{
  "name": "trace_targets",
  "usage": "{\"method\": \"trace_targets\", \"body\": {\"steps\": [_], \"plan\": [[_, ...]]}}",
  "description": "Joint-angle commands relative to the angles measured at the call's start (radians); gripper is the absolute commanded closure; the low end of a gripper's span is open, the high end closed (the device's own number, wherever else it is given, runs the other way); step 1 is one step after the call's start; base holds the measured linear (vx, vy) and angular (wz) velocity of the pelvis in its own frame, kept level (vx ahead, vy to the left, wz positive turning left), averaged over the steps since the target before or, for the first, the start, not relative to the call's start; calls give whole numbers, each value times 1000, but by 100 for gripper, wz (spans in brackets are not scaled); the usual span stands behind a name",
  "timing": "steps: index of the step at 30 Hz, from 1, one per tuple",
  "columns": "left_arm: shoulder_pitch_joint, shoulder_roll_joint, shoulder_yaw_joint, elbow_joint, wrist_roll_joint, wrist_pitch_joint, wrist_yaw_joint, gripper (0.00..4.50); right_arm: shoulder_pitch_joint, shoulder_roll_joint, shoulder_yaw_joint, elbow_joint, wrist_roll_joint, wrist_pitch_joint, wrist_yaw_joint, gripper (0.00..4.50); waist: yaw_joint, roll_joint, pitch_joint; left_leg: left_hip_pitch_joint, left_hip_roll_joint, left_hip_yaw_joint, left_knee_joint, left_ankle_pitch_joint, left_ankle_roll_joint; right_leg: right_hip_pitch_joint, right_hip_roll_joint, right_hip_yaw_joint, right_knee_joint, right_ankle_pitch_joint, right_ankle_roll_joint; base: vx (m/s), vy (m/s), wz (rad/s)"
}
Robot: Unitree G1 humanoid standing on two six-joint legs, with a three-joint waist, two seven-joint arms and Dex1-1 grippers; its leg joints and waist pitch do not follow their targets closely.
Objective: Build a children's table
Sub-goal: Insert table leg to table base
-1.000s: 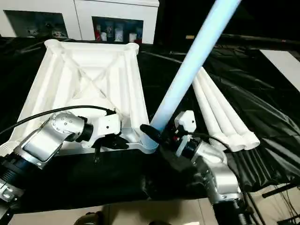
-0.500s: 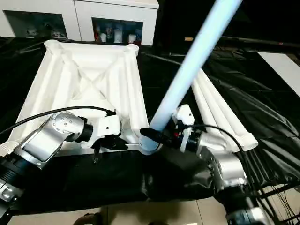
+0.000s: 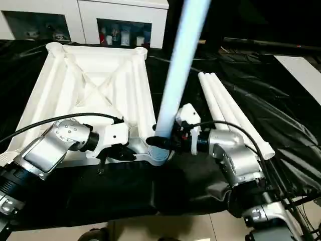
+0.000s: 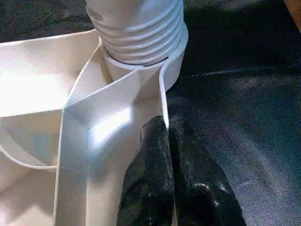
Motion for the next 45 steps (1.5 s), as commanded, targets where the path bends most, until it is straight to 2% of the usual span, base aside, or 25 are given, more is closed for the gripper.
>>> {"method": "trace_targets", "body": {"steps": [1, 6, 11, 12, 15, 20, 22, 24, 25, 28, 30, 31, 33, 35, 38, 42, 43, 45], "plan": [[-8, 11, -33, -14, 18, 0, -46, 450, 43, -34, 64, 92, -88, 58, 1, 264, -7, 8, -38, 39, 55, -28, -73, -311, -16, 8, -77, 37, -84, -302, -194, 0, 0, 0], [-6, 10, -36, -16, 23, 4, -44, 450, 56, -46, 74, 66, -83, 65, 29, 264, -6, 8, -33, 42, 58, -31, -77, -346, -28, 3, -80, 39, -91, -358, -178, 0, 0, 0], [-4, 10, -35, -21, 24, 9, -43, 450, 84, -52, 64, 57, -77, 57, 34, 264, -5, 7, -31, 43, 58, -30, -78, -347, -30, 1, -78, 40, -90, -335, -179, 0, 0, 0], [-3, 9, -35, -23, 24, 12, -42, 450, 103, -50, 52, 53, -76, 48, 23, 264, -6, 3, -31, 42, 58, -30, -78, -346, -30, 2, -77, 39, -89, -329, -180, 0, 0, 0], [-2, 9, -35, -25, 23, 15, -40, 450, 130, -44, 31, 48, -67, 43, 0, 264, -4, 3, -30, 43, 59, -29, -79, -343, -30, 2, -77, 40, -88, -301, -184, 0, 0, 0], [1, 9, -36, -30, 23, 20, -38, 450, 176, -30, 7, 51, -63, 25, -43, 264, -5, 4, -29, 44, 59, -29, -81, -353, -32, 2, -78, 40, -90, -296, -185, 0, 0, 0], [2, 10, -35, -30, 23, 20, -38, 450, 182, -26, 2, 53, -63, 21, -53, 264, -7, 3, -27, 43, 58, -32, -86, -377, -38, 3, -78, 38, -94, -332, -178, 0, 0, 0], [1, 9, -36, -31, 22, 21, -38, 450, 192, -11, -21, 58, -54, 20, -75, 264, -8, 5, -26, 46, 59, -34, -87, -400, -46, -1, -80, 40, -98, -362, -172, 0, 0, 0], [1, 10, -36, -32, 22, 20, -40, 450, 197, 6, -63, 48, -10, 38, -90, 264, -8, 4, -26, 47, 59, -33, -87, -409, -48, -2, -81, 41, -100, -369, -171, 0, 0, 0], [1, 11, -37, -31, 22, 18, -42, 450, 192, 18, -109, 31, 42, 66, -97, 264, -8, 6, -27, 47, 60, -35, -89, -417, -52, -1, -80, 40, -99, -365, -173, 0, 0, 0], [1, 12, -37, -30, 23, 16, -43, 450, 192, 18, -120, 26, 53, 73, -99, 264, -8, 5, -27, 47, 60, -34, -89, -408, -49, 0, -80, 40, -98, -353, -178, 0, 0, 0], [0, 11, -37, -27, 24, 14, -42, 450, 195, 20, -143, 17, 82, 94, -102, 264, -6, 7, -29, 47, 60, -31, -86, -382, -43, 1, -80, 41, -96, -319, -186, 0, 0, 0], [-1, 11, -36, -26, 24, 14, -41, 450, 197, 22, -152, 14, 90, 99, -105, 264, -3, 7, -30, 47, 59, -28, -84, -348, -34, 4, -79, 41, -93, -275, -195, 0, 0, 0], [0, 10, -35, -26, 25, 14, -39, 450, 210, 26, -169, 11, 100, 99, -114, 264, -2, 7, -33, 43, 59, -26, -82, -302, -23, 9, -77, 39, -86, -221, -204, 0, 0, 0], [1, 8, -32, -26, 25, 15, -34, 450, 253, 44, -189, -9, 112, 93, -145, 264, -1, 7, -34, 43, 59, -24, -81, -277, -16, 10, -76, 37, -82, -189, -212, 0, 0, 0], [3, 6, -31, -24, 26, 13, -30, 450, 296, 70, -187, -32, 108, 74, -180, 264, -1, 7, -30, 42, 59, -27, -86, -330, -30, 8, -81, 38, -92, -285, -195, 0, 0, 0], [4, 6, -30, -23, 26, 13, -28, 450, 324, 87, -176, -46, 90, 46, -205, 264, 0, 13, -28, 42, 60, -31, -89, -352, -39, 6, -84, 39, -96, -326, -182, 0, 0, 0], [4, 5, -29, -22, 27, 12, -28, 450, 339, 96, -165, -51, 66, 14, -224, 264, -2, 12, -26, 44, 60, -33, -91, -384, -49, 2, -85, 40, -100, -360, -169, 0, 0, 0]]}}
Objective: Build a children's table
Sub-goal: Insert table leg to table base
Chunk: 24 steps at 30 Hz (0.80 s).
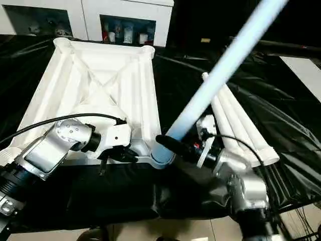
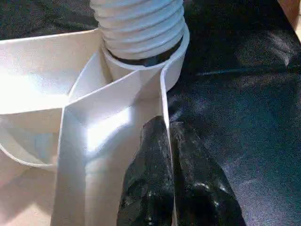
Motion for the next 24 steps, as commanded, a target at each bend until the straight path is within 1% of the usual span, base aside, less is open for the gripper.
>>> {"method": "trace_targets", "body": {"steps": [1, 2, 3, 4, 5, 6, 7, 9, 10, 11, 12, 13, 14, 15, 17, 20, 21, 22, 24], "plan": [[6, 6, -20, 10, 26, 1, -9, 450, 70, -12, 37, 77, -127, -9, -89, 264, -9, 20, -34, 40, 61, -35, -83, -408, -57, -4, -85, 40, -91, -380, -169, 0, 0, 0], [7, 7, -19, 10, 26, 1, -8, 450, 79, -3, 42, 69, -147, -37, -110, 264, -12, 23, -33, 42, 61, -38, -85, -437, -65, -6, -85, 40, -93, -410, -161, 0, 0, 0], [7, 7, -19, 9, 26, 1, -8, 450, 82, -1, 43, 65, -153, -44, -117, 264, -13, 21, -33, 40, 61, -40, -85, -444, -68, -5, -86, 39, -94, -423, -157, 0, 0, 0], [7, 7, -19, 9, 26, 1, -9, 450, 82, -1, 43, 64, -154, -45, -118, 264, -13, 26, -30, 40, 60, -42, -87, -454, -71, -6, -87, 40, -95, -439, -153, 0, 0, 0], [7, 8, -19, 8, 27, 1, -9, 450, 85, 2, 44, 58, -159, -51, -126, 264, -14, 25, -29, 44, 60, -43, -87, -483, -74, -11, -88, 41, -101, -480, -143, 0, 0, 0], [7, 9, -19, 10, 27, 0, -9, 450, 89, 3, 49, 50, -171, -62, -136, 264, -15, 26, -28, 45, 61, -44, -88, -499, -76, -14, -88, 42, -103, -496, -137, 0, 0, 0], [7, 11, -21, 11, 29, -2, -10, 450, 97, 5, 59, 34, -189, -77, -149, 264, -15, 25, -27, 45, 61, -45, -88, -501, -77, -15, -89, 42, -104, -502, -134, 0, 0, 0], [8, 12, -21, 10, 30, -1, -10, 450, 103, 4, 69, 20, -195, -79, -152, 264, -14, 25, -28, 44, 61, -46, -89, -501, -75, -14, -89, 43, -104, -505, -129, 0, 0, 0], [8, 12, -21, 9, 30, -1, -11, 450, 108, 3, 76, 11, -198, -80, -153, 264, -14, 25, -28, 44, 61, -46, -89, -501, -75, -15, -89, 43, -104, -502, -129, 0, 0, 0], [9, 14, -22, 9, 30, -1, -13, 450, 113, -7, 104, -1, -209, -79, -141, 264, -13, 26, -29, 44, 62, -44, -89, -491, -72, -16, -86, 44, -103, -472, -132, 0, 0, 0], [9, 14, -22, 9, 30, -1, -13, 450, 113, -7, 104, -1, -209, -79, -141, 264, -13, 26, -30, 45, 62, -43, -88, -487, -71, -15, -86, 44, -101, -458, -134, 0, 0, 0], [9, 16, -23, 9, 30, -2, -14, 450, 111, -16, 128, -1, -222, -77, -123, 264, -13, 24, -31, 43, 61, -42, -88, -470, -68, -13, -84, 43, -98, -431, -140, 0, 0, 0], [9, 16, -23, 9, 30, -2, -14, 450, 111, -16, 129, -1, -223, -77, -122, 264, -12, 24, -31, 42, 61, -40, -88, -455, -65, -12, -83, 43, -96, -406, -144, 0, 0, 0], [8, 17, -24, 8, 32, -2, -14, 450, 103, -31, 153, 0, -227, -59, -92, 264, -12, 20, -33, 42, 61, -37, -85, -440, -59, -10, -82, 44, -93, -381, -151, 0, 0, 0], [9, 18, -25, 6, 33, -1, -15, 450, 88, -52, 178, 2, -232, -32, -56, 264, -12, 20, -33, 40, 61, -36, -85, -427, -55, -7, -81, 43, -91, -368, -155, 0, 0, 0], [10, 19, -25, 4, 34, 0, -15, 450, 71, -69, 195, 7, -234, -13, -29, 264, -12, 16, -35, 40, 60, -34, -83, -404, -47, -4, -81, 43, -89, -348, -164, 0, 0, 0], [11, 18, -26, 3, 34, 0, -14, 450, 60, -80, 205, 12, -233, 2, -9, 264, -12, 12, -36, 40, 60, -33, -82, -396, -44, -2, -81, 42, -88, -345, -166, 0, 0, 0], [12, 18, -26, 2, 34, 1, -14, 450, 48, -93, 218, 17, -232, 17, 13, 264, -12, 14, -36, 40, 60, -34, -82, -392, -44, -1, -81, 42, -87, -345, -168, 0, 0, 0], [14, 17, -26, -1, 34, 4, -13, 450, 39, -106, 230, 21, -232, 28, 33, 264, -12, 11, -38, 43, 60, -31, -80, -377, -40, -2, -80, 42, -86, -327, -172, 0, 0, 0]]}}
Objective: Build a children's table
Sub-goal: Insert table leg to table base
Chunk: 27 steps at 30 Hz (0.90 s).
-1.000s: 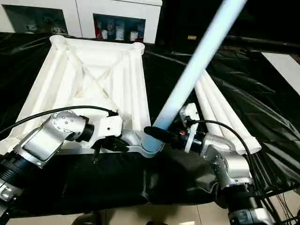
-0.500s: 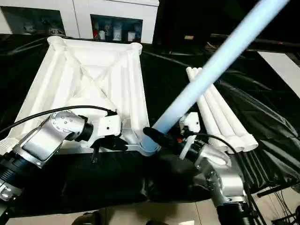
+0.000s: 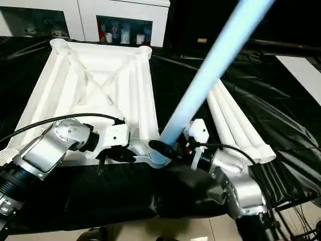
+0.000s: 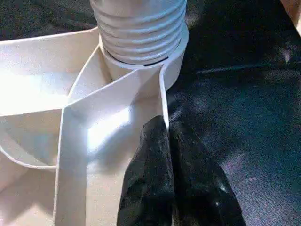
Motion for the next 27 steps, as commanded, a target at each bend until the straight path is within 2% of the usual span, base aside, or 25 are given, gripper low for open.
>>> {"method": "trace_targets", "body": {"steps": [1, 2, 5, 8, 12, 16, 21, 23, 26, 27], "plan": [[13, 6, -25, -2, 24, 9, -7, 450, 67, -33, 99, 111, -77, 110, 47, 264, -7, 14, -35, 39, 61, -30, -76, -369, -39, -1, -79, 42, -83, -315, -175, 0, 0, 0], [15, 6, -25, -6, 24, 11, -7, 450, 60, -44, 108, 114, -73, 121, 67, 264, -6, 16, -36, 39, 61, -30, -76, -366, -39, 0, -80, 42, -82, -307, -176, 0, 0, 0], [21, 6, -23, -14, 23, 17, -6, 450, 40, -69, 130, 129, -68, 148, 120, 264, -6, 11, -38, 43, 61, -28, -74, -353, -33, 2, -76, 41, -78, -260, -191, 0, 0, 0], [24, 6, -22, -17, 23, 16, -5, 450, 19, -71, 132, 164, -77, 141, 137, 264, -6, 9, -40, 43, 61, -27, -72, -339, -31, 5, -77, 41, -76, -242, -193, 0, 0, 0], [25, 5, -20, -21, 21, 14, -4, 450, 13, -67, 121, 185, -68, 134, 145, 264, -7, 4, -39, 41, 61, -30, -74, -337, -32, 9, -78, 39, -77, -257, -191, 0, 0, 0], [33, 4, -11, -28, 5, -13, -14, 450, 20, -62, 103, 212, -52, 118, 150, 264, -6, 3, -38, 42, 61, -33, -76, -374, -40, 7, -82, 40, -84, -330, -176, 0, 0, 0], [27, 20, -32, -34, 6, -51, -63, 450, 32, -75, 119, 220, -66, 71, 203, 264, -5, 10, -35, 43, 62, -34, -78, -378, -42, 5, -77, 39, -82, -284, -181, 0, 0, 0], [14, 34, -55, -25, 15, -84, -101, 450, 34, -88, 137, 229, -86, 32, 229, 264, -5, 10, -34, 43, 62, -34, -78, -377, -40, 6, -77, 40, -81, -269, -181, 0, 0, 0], [5, 44, -67, -12, 23, -116, -123, 450, 34, -94, 145, 237, -93, 17, 245, 264, -3, 11, -32, 44, 62, -32, -78, -358, -33, 8, -76, 39, -77, -228, -190, 0, 0, 0], [0, 47, -70, -4, 25, -129, -133, 450, 33, -95, 147, 239, -94, 11, 250, 264, -3, 15, -29, 42, 61, -33, -79, -359, -35, 8, -75, 39, -76, -225, -192, 0, 0, 0]]}}
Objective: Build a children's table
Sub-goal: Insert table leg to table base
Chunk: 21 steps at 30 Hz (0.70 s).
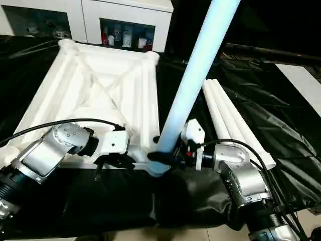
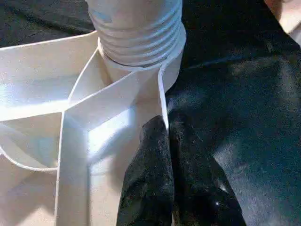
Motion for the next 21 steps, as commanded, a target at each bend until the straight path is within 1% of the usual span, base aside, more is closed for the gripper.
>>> {"method": "trace_targets", "body": {"steps": [1, 3, 4, 5, 6, 8, 9, 10, 12, 13, 14, 15, 16, 17, 18, 19, 20, 21], "plan": [[-11, 14, -40, 4, 23, -35, -64, 450, 87, -43, 98, 146, -100, 63, 31, 264, -7, 29, -20, 36, 62, -32, -78, -356, -34, -3, -75, 39, -74, -218, -187, 0, 0, 0], [-26, 22, -48, 23, 35, -62, -80, 450, 87, -46, 101, 154, -102, 52, 40, 264, -7, 28, -21, 37, 62, -33, -78, -361, -34, -2, -77, 39, -75, -227, -187, 0, 0, 0], [-29, 25, -49, 27, 38, -68, -83, 450, 87, -46, 101, 156, -102, 50, 40, 264, -7, 30, -18, 36, 62, -33, -79, -371, -37, -4, -77, 39, -76, -235, -186, 0, 0, 0], [-35, 27, -51, 34, 43, -76, -88, 450, 87, -45, 101, 159, -104, 46, 43, 264, -7, 29, -17, 37, 63, -34, -80, -378, -40, -4, -78, 39, -76, -243, -187, 0, 0, 0], [-45, 30, -51, 48, 49, -90, -95, 450, 88, -41, 100, 167, -111, 33, 47, 264, -7, 33, -16, 38, 63, -34, -81, -390, -42, -5, -78, 40, -79, -255, -184, 0, 0, 0], [-49, 30, -51, 54, 50, -95, -97, 450, 89, -40, 101, 170, -113, 27, 48, 264, -7, 31, -16, 38, 63, -35, -81, -391, -44, -4, -79, 40, -78, -255, -185, 0, 0, 0], [-51, 31, -52, 57, 50, -97, -97, 450, 89, -36, 101, 175, -115, 20, 44, 264, -6, 36, -14, 38, 64, -36, -82, -395, -46, -6, -79, 40, -78, -250, -185, 0, 0, 0], [-52, 31, -52, 59, 49, -98, -97, 450, 89, -34, 100, 178, -117, 15, 40, 264, -7, 33, -14, 37, 63, -35, -81, -394, -46, -5, -78, 40, -77, -245, -187, 0, 0, 0], [-56, 30, -52, 70, 53, -102, -94, 450, 87, -18, 92, 192, -119, 6, 15, 264, -7, 37, -12, 37, 63, -35, -83, -402, -47, -7, -79, 40, -78, -253, -189, 0, 0, 0], [-57, 30, -52, 72, 54, -103, -94, 450, 86, -12, 88, 198, -119, 4, 5, 264, -7, 35, -9, 37, 63, -36, -84, -423, -49, -8, -80, 41, -82, -288, -185, 0, 0, 0], [-58, 29, -51, 79, 54, -101, -92, 450, 79, 9, 71, 225, -119, -5, -30, 264, -7, 37, -9, 38, 63, -38, -85, -434, -52, -9, -82, 41, -83, -307, -183, 0, 0, 0], [-58, 29, -51, 80, 54, -100, -92, 450, 78, 10, 70, 227, -119, -6, -32, 264, -11, 35, -6, 35, 62, -43, -88, -467, -59, -8, -86, 41, -89, -381, -168, 0, 0, 0], [-55, 30, -49, 82, 55, -97, -90, 450, 69, 31, 48, 259, -124, -26, -85, 264, -10, 37, -6, 36, 64, -46, -90, -475, -64, -9, -88, 42, -90, -400, -164, 0, 0, 0], [-54, 31, -49, 83, 55, -95, -90, 450, 66, 38, 41, 267, -124, -29, -100, 264, -14, 36, -3, 36, 63, -49, -92, -507, -69, -12, -89, 42, -96, -450, -156, 0, 0, 0], [-53, 32, -48, 84, 54, -94, -90, 450, 63, 42, 36, 274, -126, -33, -116, 264, -15, 36, -1, 36, 62, -52, -94, -521, -72, -12, -91, 42, -98, -483, -149, 0, 0, 0], [-47, 33, -44, 82, 50, -84, -89, 450, 57, 55, 21, 292, -129, -40, -157, 264, -17, 36, 0, 35, 62, -58, -96, -548, -77, -13, -95, 42, -102, -544, -135, 0, 0, 0], [-43, 33, -41, 80, 47, -75, -87, 450, 53, 63, 13, 301, -129, -42, -179, 264, -19, 35, 2, 34, 61, -61, -97, -562, -80, -13, -95, 41, -105, -576, -126, 0, 0, 0], [-41, 33, -39, 79, 45, -69, -86, 450, 51, 67, 7, 307, -129, -43, -193, 264, -22, 37, 6, 39, 60, -72, -100, -611, -84, -20, -99, 41, -115, -666, -104, 0, 0, 0]]}}
